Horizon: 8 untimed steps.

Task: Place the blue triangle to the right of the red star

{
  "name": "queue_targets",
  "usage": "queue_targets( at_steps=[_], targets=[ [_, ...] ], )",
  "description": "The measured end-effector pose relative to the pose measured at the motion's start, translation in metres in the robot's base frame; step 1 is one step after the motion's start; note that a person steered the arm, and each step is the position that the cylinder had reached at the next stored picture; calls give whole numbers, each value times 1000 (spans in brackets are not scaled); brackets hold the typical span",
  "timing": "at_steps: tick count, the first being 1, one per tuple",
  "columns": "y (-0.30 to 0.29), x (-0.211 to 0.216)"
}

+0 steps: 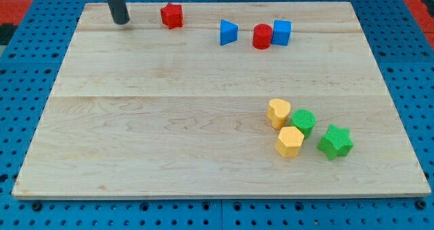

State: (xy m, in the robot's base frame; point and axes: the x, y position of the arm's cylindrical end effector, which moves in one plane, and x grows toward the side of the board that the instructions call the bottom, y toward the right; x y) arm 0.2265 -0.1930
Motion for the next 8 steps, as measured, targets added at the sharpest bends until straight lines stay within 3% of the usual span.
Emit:
queue_targets(
  at_steps=[2, 3, 4, 5, 6, 7, 8],
  targets=[
    [136, -1],
    [124, -1],
    [59, 24],
    [85, 93],
    [174, 127],
    [211, 111],
    [212, 74]
  ],
)
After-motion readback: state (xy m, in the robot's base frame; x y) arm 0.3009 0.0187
